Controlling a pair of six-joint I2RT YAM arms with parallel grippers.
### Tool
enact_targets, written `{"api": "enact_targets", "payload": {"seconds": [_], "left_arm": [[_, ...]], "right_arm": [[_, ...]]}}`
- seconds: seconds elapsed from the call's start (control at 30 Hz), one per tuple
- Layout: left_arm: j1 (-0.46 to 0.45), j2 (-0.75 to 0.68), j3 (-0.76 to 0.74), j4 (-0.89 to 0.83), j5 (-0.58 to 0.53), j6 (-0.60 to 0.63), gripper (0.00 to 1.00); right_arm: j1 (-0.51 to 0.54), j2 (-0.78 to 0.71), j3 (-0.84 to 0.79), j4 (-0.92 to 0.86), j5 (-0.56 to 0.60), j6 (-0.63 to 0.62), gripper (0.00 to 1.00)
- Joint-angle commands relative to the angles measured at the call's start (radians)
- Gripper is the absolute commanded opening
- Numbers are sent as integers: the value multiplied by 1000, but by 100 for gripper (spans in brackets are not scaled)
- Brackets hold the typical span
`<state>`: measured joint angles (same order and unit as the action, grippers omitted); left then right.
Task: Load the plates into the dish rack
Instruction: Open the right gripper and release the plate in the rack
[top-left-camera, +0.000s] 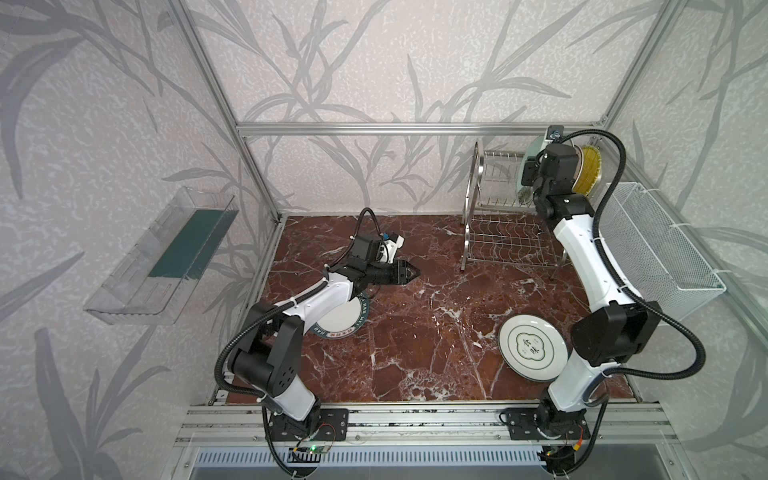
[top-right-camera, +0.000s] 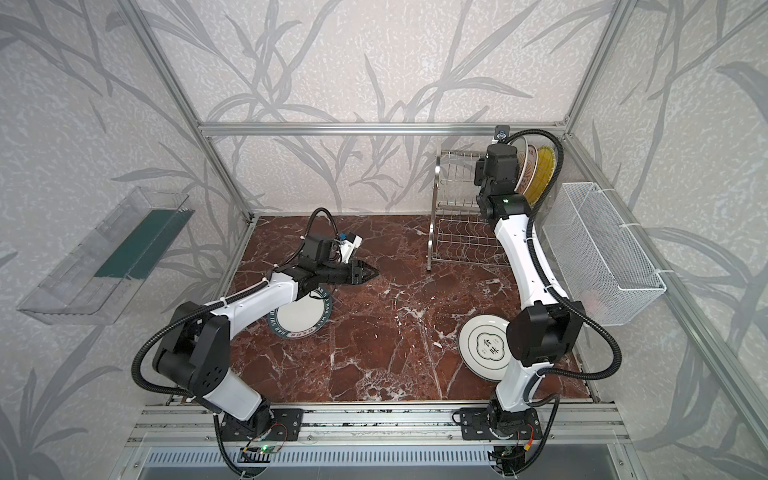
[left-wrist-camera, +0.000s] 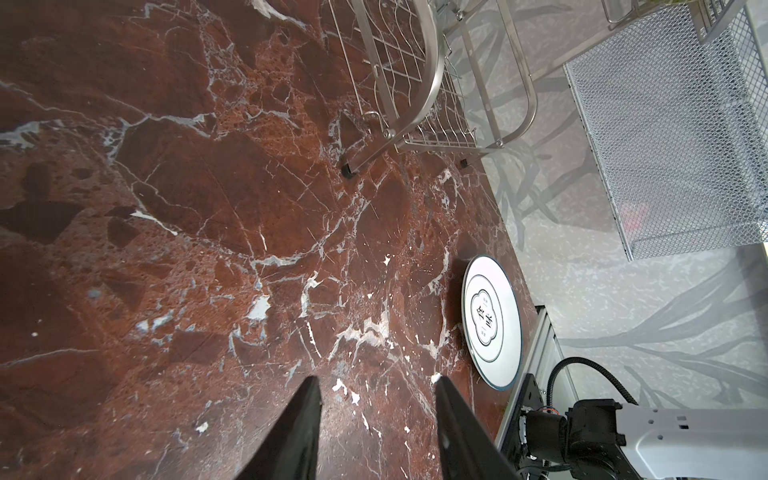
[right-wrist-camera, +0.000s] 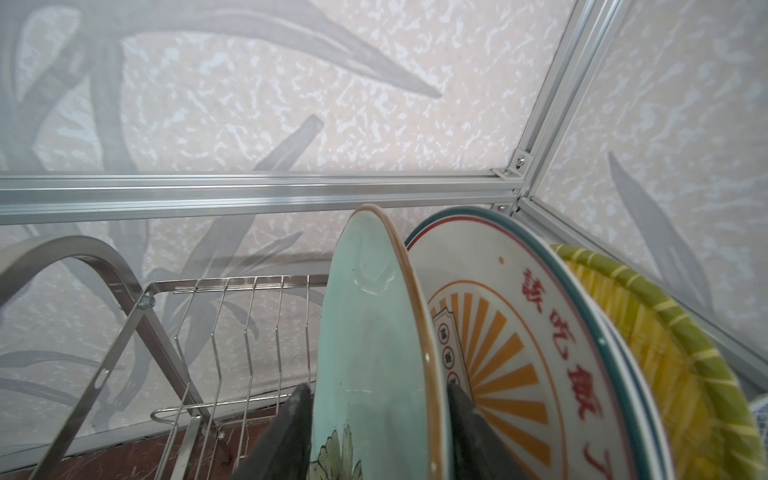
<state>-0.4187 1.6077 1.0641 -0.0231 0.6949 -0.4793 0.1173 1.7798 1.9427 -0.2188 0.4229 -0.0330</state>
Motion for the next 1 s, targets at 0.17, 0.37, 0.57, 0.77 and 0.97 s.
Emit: {"api": "enact_targets", "payload": {"seconds": [0.17,0.37,0.57,0.77,0.97], "left_arm": [[2,-46,-6,-12,-29,19,44],[1,-64,-8,-30,-69,26,44],[2,-73,-3,-48,-83,31,44],[1,-95,3,-95,-131,50,44],[6,-129,-11,-83,-176,64,44]], "right_arm": [[-1,-16,110,-50,-60,-18,64],[-1,-80,92,-41,-111,-20,66],[0,-184,18,-18,-209,11,66],[-1,-265,-63,-4,-305,43,66],[0,-360,-181,18,-394,75,65]]}}
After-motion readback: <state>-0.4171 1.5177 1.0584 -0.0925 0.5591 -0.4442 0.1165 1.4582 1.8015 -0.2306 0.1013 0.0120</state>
